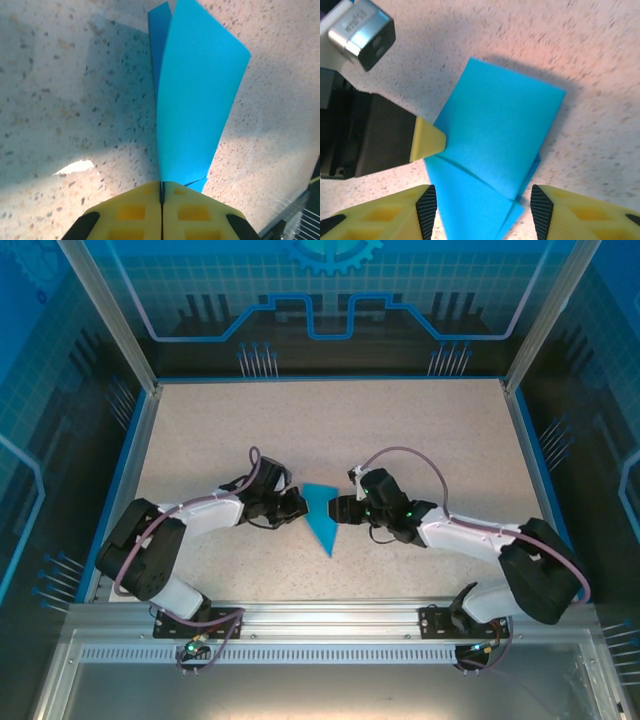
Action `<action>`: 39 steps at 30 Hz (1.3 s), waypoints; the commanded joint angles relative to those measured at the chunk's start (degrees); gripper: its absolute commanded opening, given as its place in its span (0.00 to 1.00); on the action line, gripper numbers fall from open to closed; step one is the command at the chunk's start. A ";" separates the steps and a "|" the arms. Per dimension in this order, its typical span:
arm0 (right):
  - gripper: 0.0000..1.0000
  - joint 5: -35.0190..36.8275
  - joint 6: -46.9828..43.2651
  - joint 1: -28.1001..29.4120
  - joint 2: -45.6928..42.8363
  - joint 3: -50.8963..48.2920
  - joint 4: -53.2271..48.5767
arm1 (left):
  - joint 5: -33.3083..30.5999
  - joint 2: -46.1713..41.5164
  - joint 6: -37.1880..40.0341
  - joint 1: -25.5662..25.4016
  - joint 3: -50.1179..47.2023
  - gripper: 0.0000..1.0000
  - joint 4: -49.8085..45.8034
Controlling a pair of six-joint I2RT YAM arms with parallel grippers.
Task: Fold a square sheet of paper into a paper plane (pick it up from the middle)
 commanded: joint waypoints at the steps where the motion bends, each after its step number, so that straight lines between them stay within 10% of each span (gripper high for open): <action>1: 0.56 6.39 -9.36 2.71 -2.97 -2.77 0.35 | -6.93 -1.54 -2.77 -2.22 3.85 0.05 -7.60; 24: 0.37 27.98 -18.76 20.80 18.01 -1.81 19.69 | -15.56 2.24 -10.36 -6.70 8.71 0.05 -13.81; 39: 0.51 30.79 -17.75 22.27 11.59 -5.77 22.88 | -15.75 2.24 -11.47 -6.69 8.62 0.05 -13.82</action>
